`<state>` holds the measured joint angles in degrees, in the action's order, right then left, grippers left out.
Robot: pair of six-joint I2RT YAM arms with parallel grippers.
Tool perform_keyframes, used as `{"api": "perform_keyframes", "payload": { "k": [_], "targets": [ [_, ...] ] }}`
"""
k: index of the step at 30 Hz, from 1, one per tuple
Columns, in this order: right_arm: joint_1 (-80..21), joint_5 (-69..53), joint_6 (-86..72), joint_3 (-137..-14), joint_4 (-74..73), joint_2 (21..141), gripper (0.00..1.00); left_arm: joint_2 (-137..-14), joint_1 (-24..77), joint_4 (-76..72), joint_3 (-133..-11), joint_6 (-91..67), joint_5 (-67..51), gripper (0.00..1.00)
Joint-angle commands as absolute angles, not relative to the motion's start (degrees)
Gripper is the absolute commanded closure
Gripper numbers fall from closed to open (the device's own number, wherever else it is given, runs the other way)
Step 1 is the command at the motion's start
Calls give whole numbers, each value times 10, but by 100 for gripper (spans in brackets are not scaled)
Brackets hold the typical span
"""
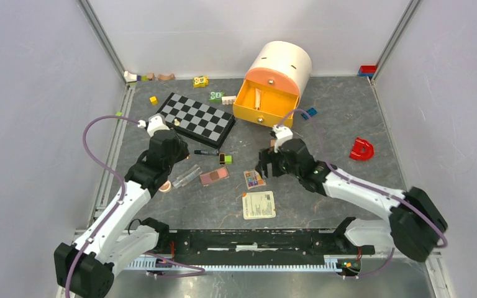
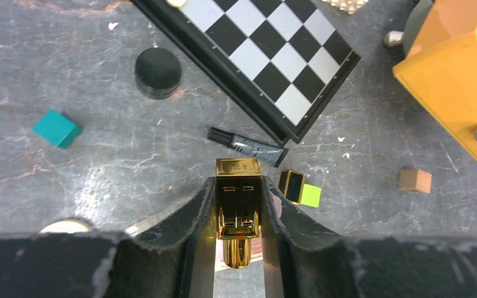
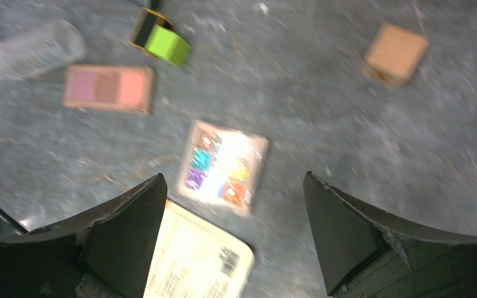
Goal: Organize the makeup
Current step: Pick up the lipstick at the center of the board.
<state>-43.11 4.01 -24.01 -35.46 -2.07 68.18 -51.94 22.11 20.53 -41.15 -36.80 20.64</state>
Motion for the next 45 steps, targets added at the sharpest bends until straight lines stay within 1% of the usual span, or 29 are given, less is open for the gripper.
{"api": "perform_keyframes", "payload": {
  "k": [1,5,9,11,17,24,26,32,40,45],
  "targets": [
    [-453,3,-262,-446,62,770,13,-499,209,263,-430,-370,223,98],
    [-463,-39,-300,-500,105,855,17,-490,207,294,-443,-389,231,98],
    [-477,-64,-323,-550,125,921,18,-481,206,319,-447,-430,270,98],
    [-484,-70,-332,-570,128,946,18,-476,204,318,-448,-437,271,98],
    [-495,-73,-380,-602,134,1006,19,-462,203,308,-442,-443,267,98],
    [-499,-78,-433,-619,148,1045,22,-461,203,306,-441,-430,268,98],
    [-502,-86,-442,-626,154,1058,22,-462,204,307,-441,-426,271,98],
    [-503,-90,-462,-655,149,1106,16,-464,204,307,-443,-417,273,98],
    [-503,-4,-448,-694,66,1131,13,-464,204,310,-443,-411,274,98],
    [-503,37,-420,-739,29,1161,15,-462,203,312,-447,-409,280,98]
  ]
}}
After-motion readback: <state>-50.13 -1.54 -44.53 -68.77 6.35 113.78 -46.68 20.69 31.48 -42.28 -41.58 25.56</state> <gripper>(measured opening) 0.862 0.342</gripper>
